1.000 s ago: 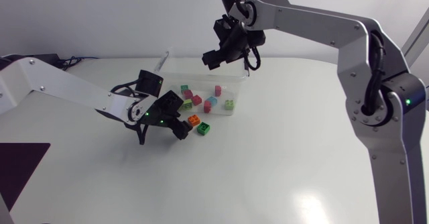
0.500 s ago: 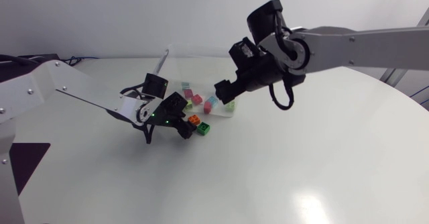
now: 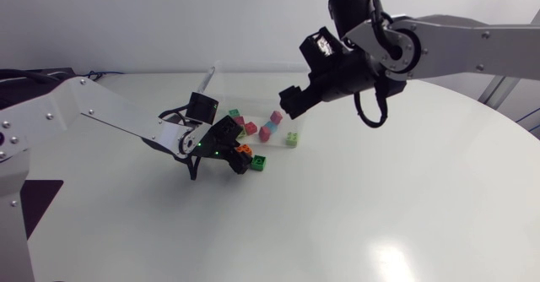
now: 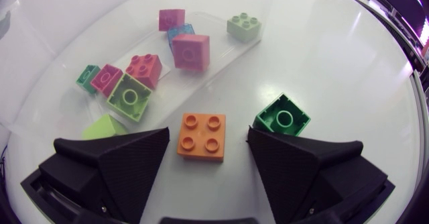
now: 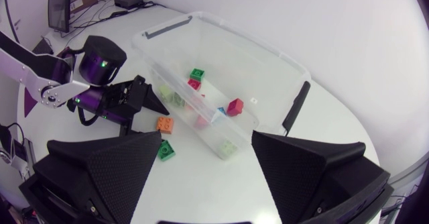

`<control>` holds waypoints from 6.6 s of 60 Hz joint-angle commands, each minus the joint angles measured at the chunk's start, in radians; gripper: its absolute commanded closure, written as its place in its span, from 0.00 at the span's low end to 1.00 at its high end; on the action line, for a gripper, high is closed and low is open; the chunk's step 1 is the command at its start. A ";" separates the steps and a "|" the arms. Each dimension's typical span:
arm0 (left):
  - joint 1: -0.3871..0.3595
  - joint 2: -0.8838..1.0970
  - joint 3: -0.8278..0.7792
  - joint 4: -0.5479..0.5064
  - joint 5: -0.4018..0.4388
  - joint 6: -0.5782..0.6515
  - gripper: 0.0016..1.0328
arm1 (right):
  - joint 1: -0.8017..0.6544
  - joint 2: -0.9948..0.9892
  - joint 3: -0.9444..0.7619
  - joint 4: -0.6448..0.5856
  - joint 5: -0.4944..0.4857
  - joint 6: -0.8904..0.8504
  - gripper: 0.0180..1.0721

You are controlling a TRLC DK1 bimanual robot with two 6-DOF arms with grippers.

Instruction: Place the duplo bricks in the container

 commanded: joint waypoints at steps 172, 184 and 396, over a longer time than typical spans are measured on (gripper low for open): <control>0.247 -0.639 -0.031 -0.199 0.194 -0.173 0.79 | 0.096 0.711 0.496 -0.356 -0.170 -0.266 0.32; 0.257 -0.651 -0.041 -0.202 0.197 -0.168 0.79 | 0.103 0.749 0.560 -0.408 -0.159 -0.251 0.39; 0.458 -1.597 -0.604 -0.256 -0.230 -0.140 0.04 | -0.625 -0.871 -0.540 0.040 0.070 -0.098 0.05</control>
